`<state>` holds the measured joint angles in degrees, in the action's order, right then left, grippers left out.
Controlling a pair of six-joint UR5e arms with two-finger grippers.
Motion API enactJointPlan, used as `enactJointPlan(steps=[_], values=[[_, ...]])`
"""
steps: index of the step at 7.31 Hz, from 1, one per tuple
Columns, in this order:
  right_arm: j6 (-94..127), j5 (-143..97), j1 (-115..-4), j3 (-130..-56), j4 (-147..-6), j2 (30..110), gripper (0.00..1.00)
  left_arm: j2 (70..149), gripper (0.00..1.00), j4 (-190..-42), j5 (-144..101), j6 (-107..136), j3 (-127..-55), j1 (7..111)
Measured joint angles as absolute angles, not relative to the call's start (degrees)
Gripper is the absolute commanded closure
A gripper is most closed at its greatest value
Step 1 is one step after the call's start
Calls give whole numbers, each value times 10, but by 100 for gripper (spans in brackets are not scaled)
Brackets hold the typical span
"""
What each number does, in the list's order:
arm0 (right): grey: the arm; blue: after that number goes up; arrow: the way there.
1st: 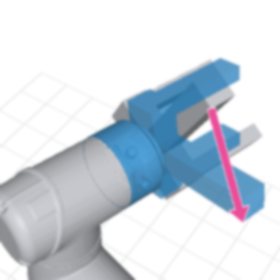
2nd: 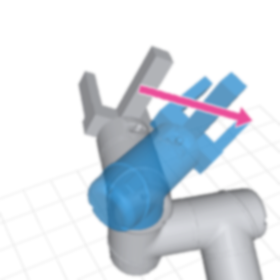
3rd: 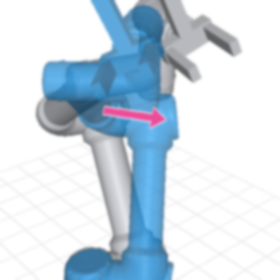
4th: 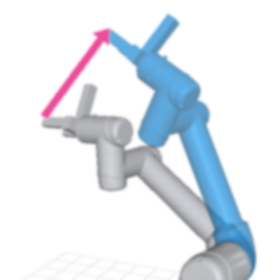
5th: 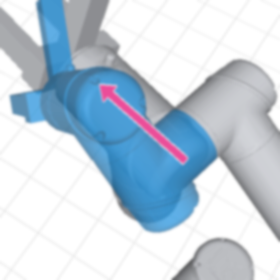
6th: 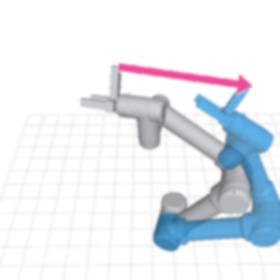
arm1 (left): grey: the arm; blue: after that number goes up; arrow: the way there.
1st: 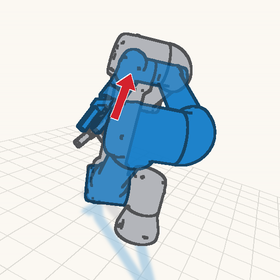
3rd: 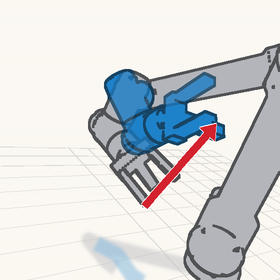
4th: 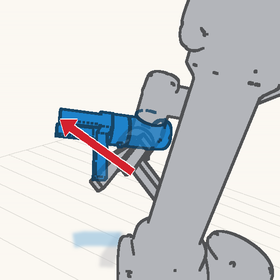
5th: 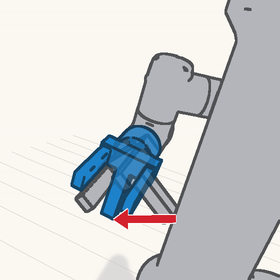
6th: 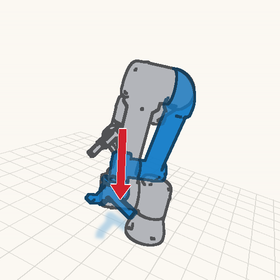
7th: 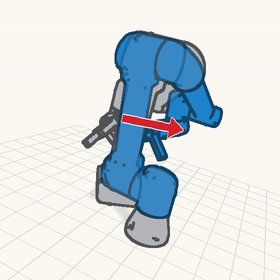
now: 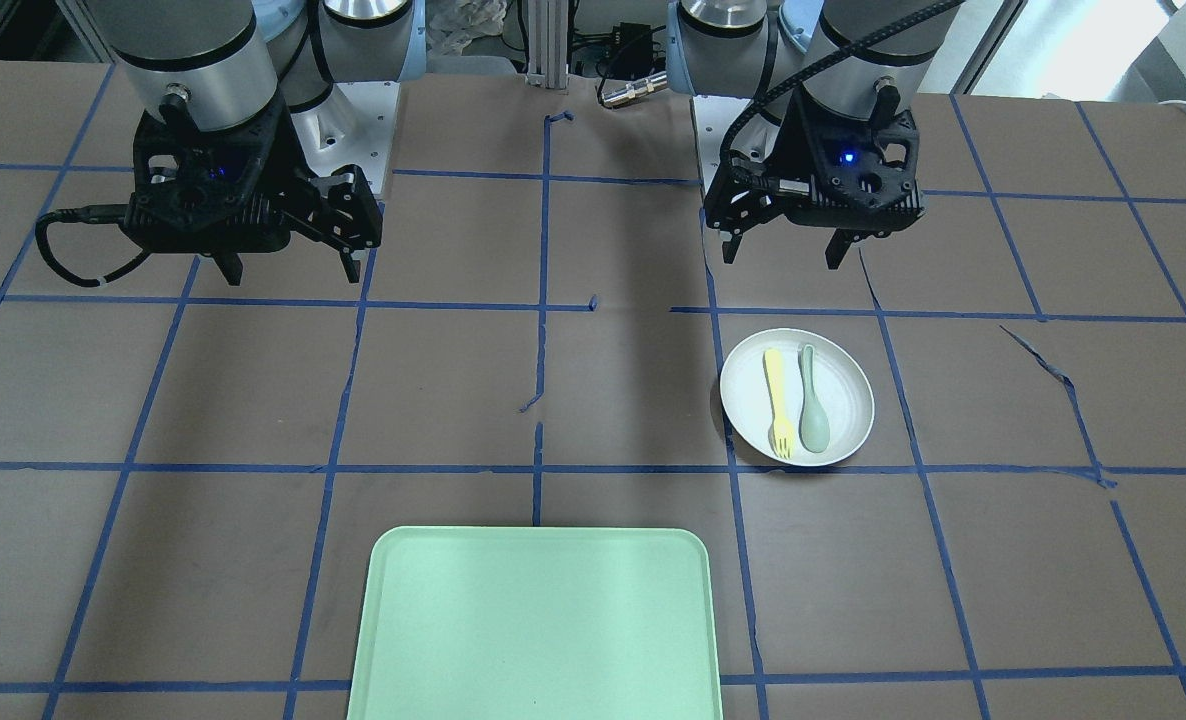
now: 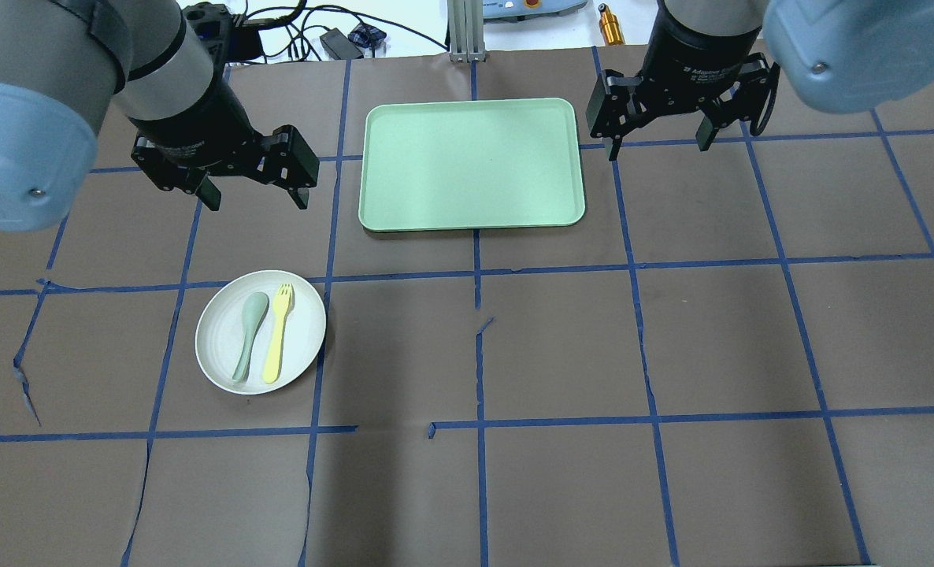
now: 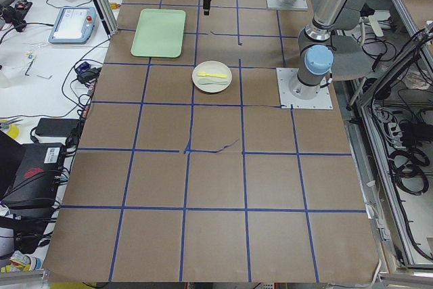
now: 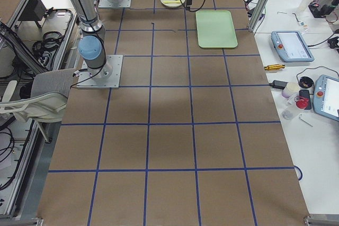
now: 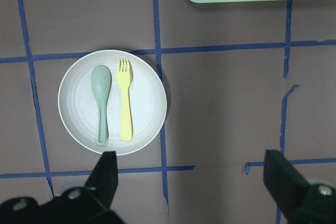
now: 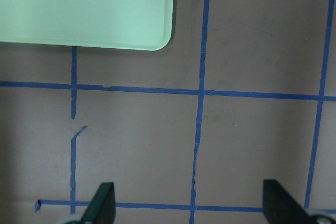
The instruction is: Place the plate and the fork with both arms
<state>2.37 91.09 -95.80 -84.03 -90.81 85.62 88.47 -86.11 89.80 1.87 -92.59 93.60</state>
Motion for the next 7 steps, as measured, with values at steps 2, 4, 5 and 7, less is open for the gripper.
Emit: enactJointPlan(steps=[2,4,5,7], values=[[24,911,-958,-841,-909,856,0,884,0,-860,898,19,-929,936],[24,911,-958,-841,-909,856,0,884,0,-853,897,17,-936,935],[24,911,-958,-841,-909,855,0,884,0,-837,897,15,-952,931],[24,911,-958,-842,-912,855,0,883,0,-721,902,-15,-1056,888]])
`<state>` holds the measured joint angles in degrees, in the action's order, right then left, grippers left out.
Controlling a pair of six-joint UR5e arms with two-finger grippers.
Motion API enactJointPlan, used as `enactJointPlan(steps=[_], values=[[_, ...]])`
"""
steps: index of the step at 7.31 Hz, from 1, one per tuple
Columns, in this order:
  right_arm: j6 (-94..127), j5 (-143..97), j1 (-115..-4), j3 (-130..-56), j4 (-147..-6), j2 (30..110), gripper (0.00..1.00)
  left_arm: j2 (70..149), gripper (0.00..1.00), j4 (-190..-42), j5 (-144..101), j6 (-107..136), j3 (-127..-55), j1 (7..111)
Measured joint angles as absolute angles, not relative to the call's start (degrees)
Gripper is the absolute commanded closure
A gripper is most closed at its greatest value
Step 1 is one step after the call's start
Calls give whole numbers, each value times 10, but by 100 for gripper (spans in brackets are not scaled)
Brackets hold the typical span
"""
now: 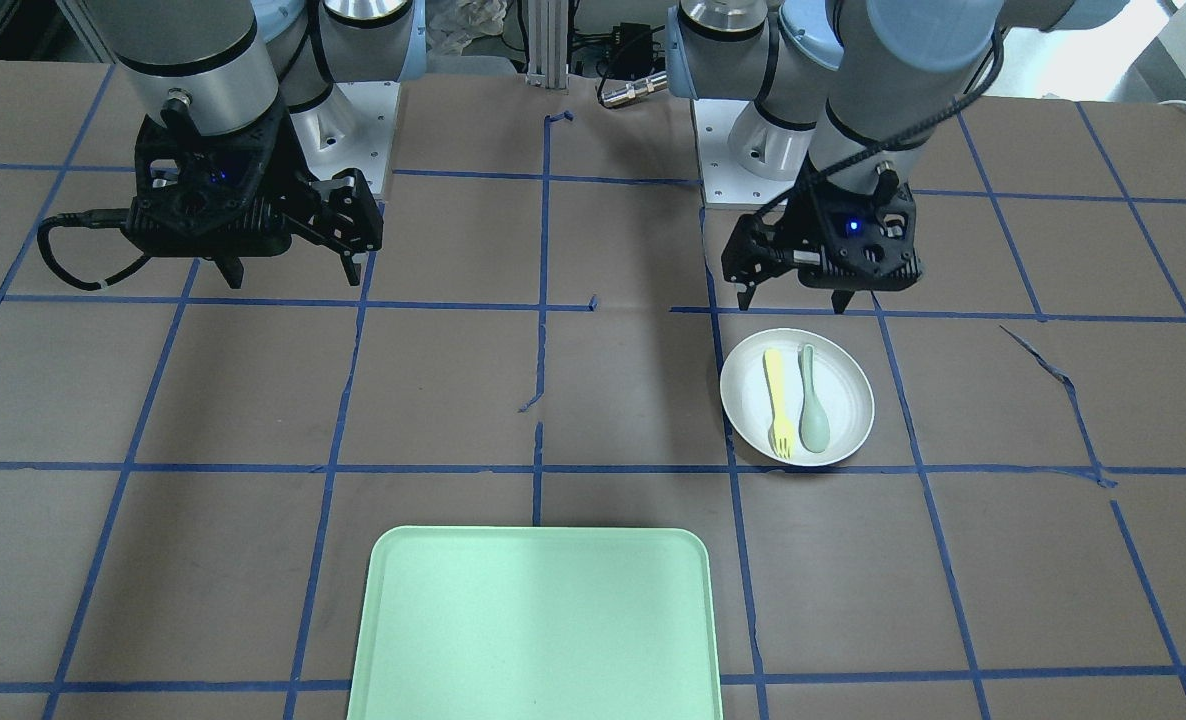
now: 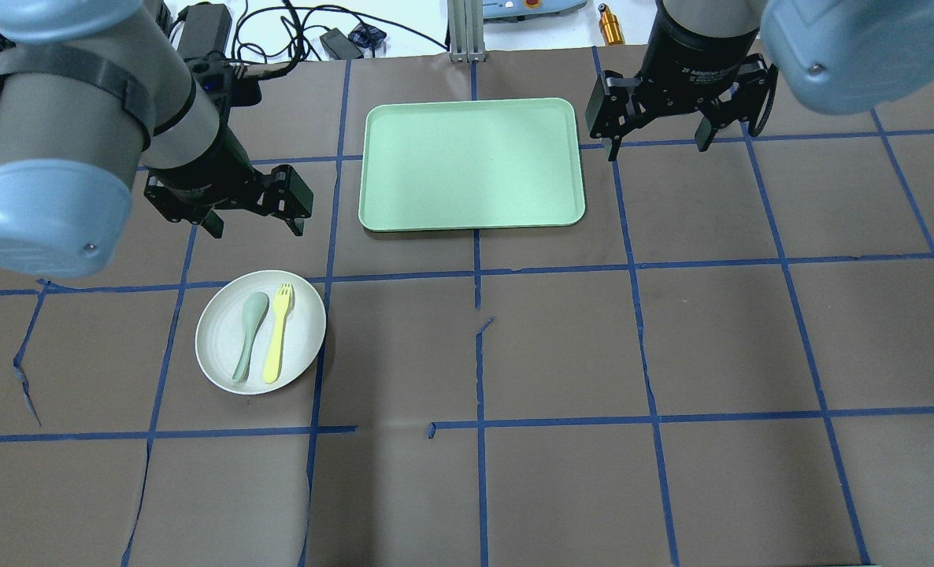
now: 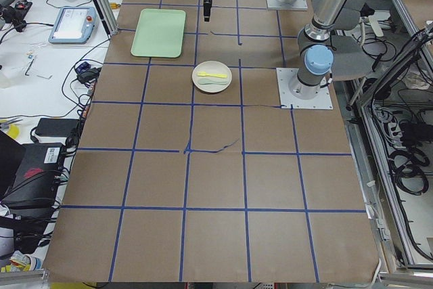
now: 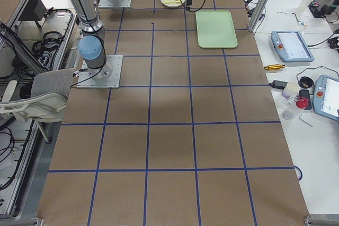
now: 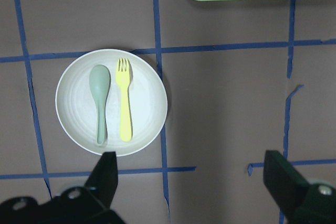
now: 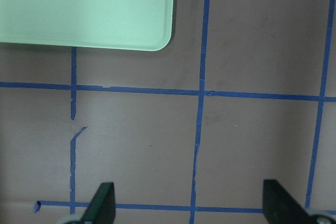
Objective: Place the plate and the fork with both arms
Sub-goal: 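Lower the left gripper to the white plate rim and grasp it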
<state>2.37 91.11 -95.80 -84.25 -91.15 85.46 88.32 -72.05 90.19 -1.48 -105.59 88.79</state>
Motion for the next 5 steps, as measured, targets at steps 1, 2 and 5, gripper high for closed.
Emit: enactJointPlan(steps=[1,2,5], values=[[24,911,-958,-843,-912,854,0,882,2,-636,904,-45,-1128,853],[24,912,-958,-844,-912,854,0,882,5,-565,904,-89,-1200,808],[24,912,-958,-845,-910,854,0,902,27,-446,884,-215,-1343,644]])
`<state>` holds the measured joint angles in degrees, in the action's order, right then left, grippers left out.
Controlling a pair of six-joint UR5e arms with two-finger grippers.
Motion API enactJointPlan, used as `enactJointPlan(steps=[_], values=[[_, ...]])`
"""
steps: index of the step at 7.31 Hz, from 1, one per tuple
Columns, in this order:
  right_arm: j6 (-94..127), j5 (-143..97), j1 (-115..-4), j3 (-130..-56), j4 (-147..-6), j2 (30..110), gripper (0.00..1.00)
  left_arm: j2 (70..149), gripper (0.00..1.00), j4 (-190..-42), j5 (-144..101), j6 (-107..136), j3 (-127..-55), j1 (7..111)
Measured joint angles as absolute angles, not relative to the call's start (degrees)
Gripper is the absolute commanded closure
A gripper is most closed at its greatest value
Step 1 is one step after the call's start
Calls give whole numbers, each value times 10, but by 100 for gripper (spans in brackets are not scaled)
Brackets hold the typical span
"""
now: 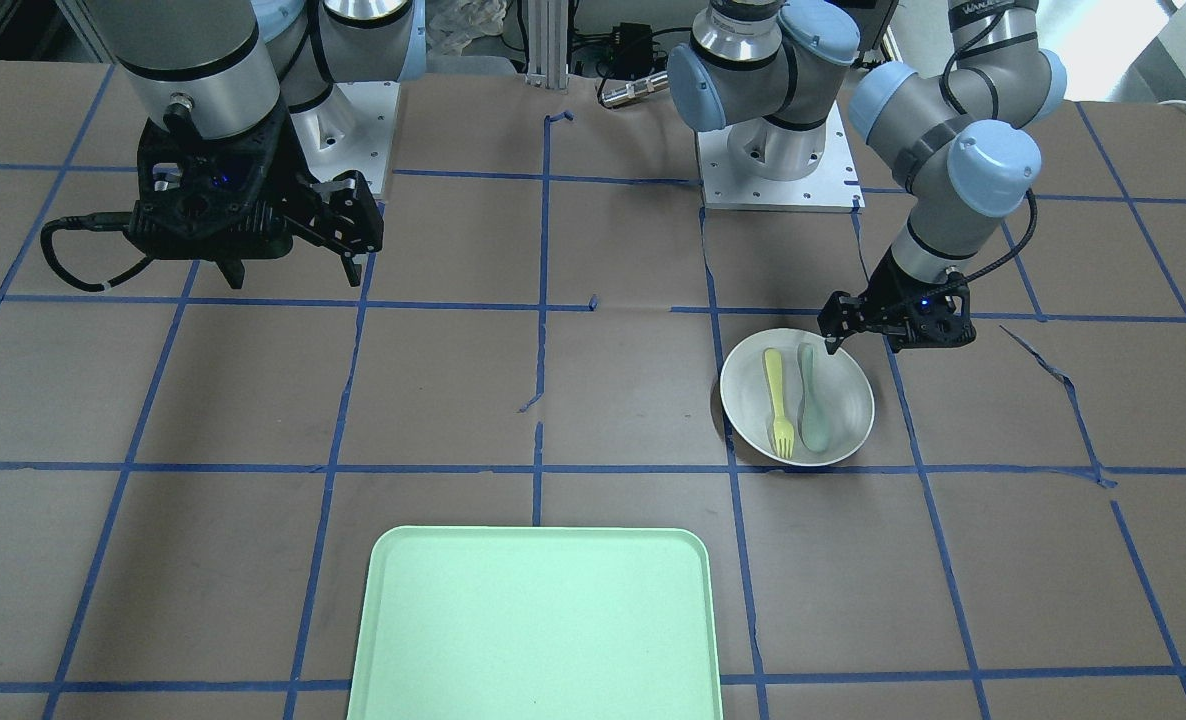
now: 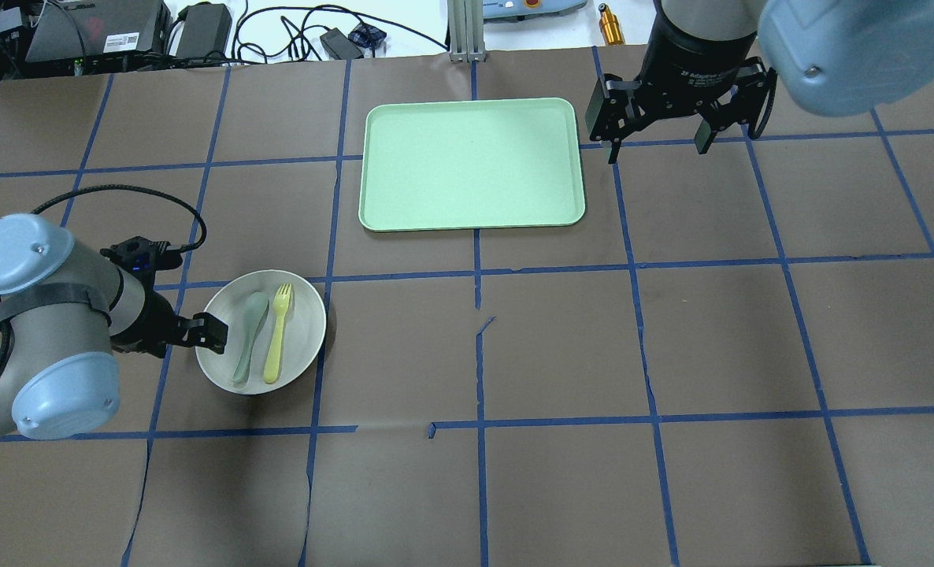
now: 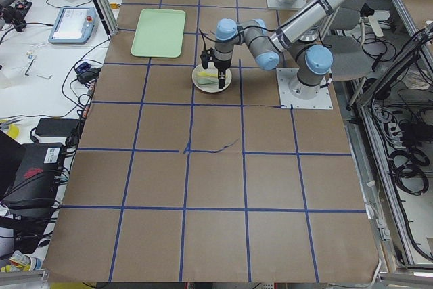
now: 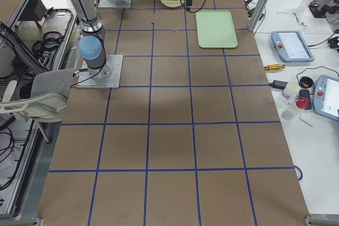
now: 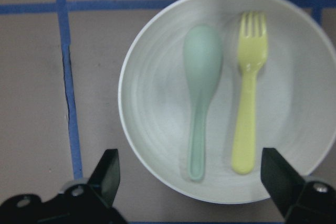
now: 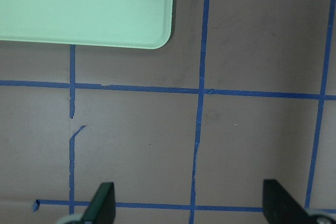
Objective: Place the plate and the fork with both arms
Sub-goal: 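Lower the left gripper to the white plate rim and grasp it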
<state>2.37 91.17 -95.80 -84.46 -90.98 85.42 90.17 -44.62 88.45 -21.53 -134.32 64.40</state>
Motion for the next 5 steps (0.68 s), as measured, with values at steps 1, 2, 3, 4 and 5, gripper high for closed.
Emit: enactJointPlan(steps=[1,2,3,4,5], values=[[24,912,-958,-845,-909,854,0,916,45,-422,878,-222,-1357,625],[24,912,-958,-845,-908,854,0,931,72,-400,874,-223,-1363,618],[24,912,-958,-845,-908,854,0,942,87,-387,872,-222,-1364,615],[24,912,-958,-846,-908,854,0,950,100,-378,865,-218,-1364,615],[24,912,-958,-847,-907,855,0,954,100,-372,855,-214,-1363,615]])
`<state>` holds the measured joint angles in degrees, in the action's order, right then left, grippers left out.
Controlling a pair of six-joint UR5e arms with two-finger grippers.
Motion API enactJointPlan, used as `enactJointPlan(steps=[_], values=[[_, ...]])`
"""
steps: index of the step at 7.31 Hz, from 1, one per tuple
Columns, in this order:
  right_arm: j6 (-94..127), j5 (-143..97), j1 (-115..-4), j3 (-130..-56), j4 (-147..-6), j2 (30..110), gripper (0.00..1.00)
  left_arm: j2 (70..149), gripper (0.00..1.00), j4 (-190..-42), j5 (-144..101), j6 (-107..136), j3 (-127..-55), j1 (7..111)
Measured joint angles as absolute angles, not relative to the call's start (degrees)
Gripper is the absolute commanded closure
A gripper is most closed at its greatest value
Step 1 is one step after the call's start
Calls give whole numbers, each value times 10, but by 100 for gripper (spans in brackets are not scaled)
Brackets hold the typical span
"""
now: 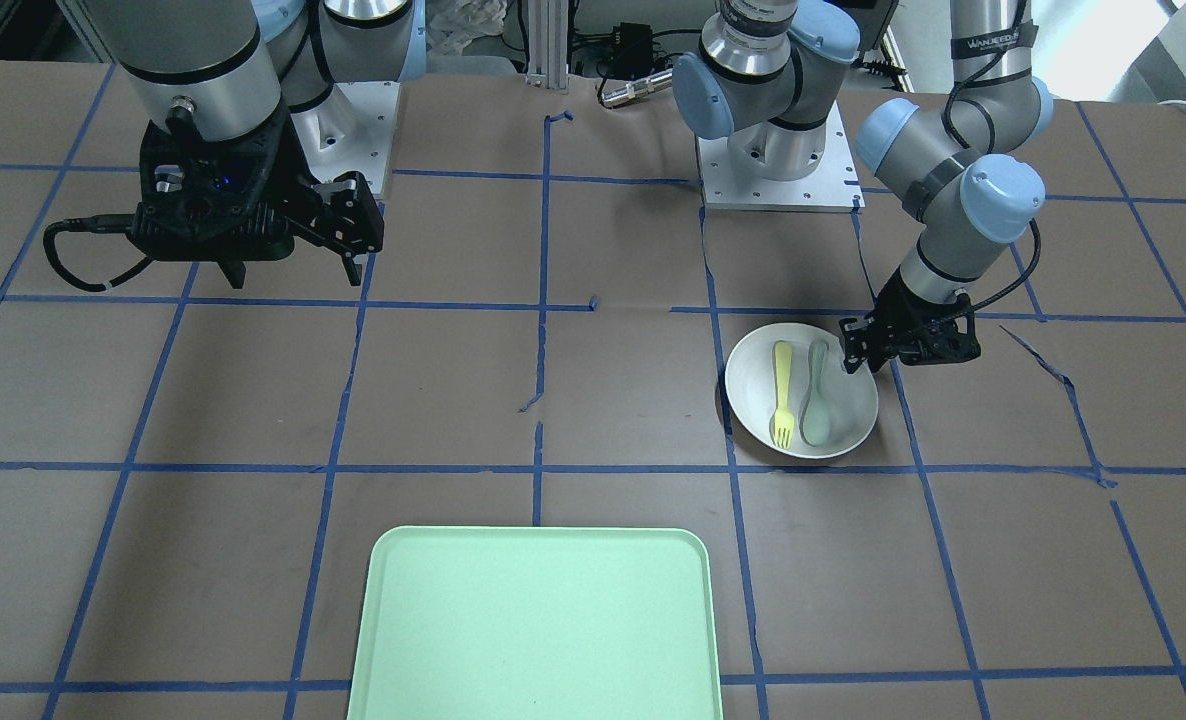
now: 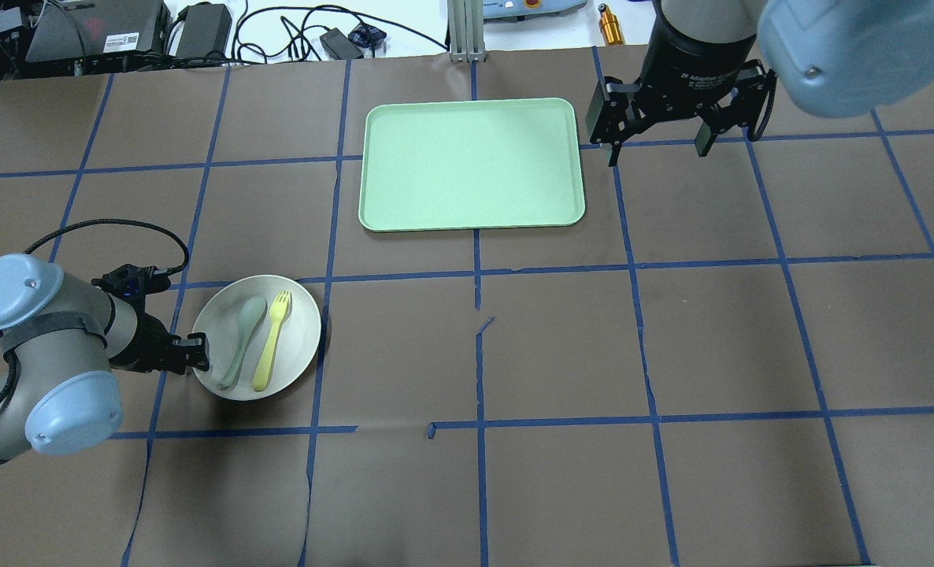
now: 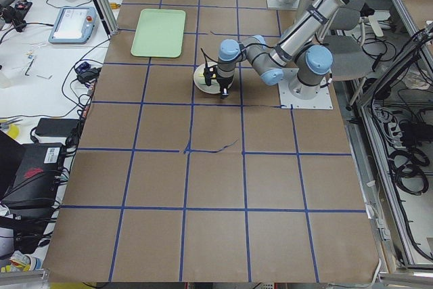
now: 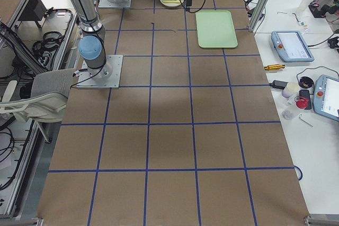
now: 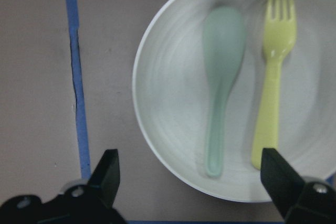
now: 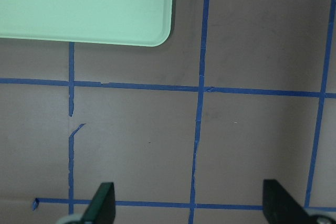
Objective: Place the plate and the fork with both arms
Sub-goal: 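Lower the left gripper to the white plate rim and grasp it, then carry the plate with the left gripper onto the mint-green tray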
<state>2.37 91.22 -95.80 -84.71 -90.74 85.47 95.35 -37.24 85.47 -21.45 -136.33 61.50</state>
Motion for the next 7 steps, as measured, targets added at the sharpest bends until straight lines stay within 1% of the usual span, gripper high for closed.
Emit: enactJointPlan(steps=[4,7], values=[[24,911,-958,-850,-906,856,0,956,100,-375,808,-211,-1348,619],[24,912,-958,-850,-906,857,0,956,100,-406,739,-107,-1315,624]])
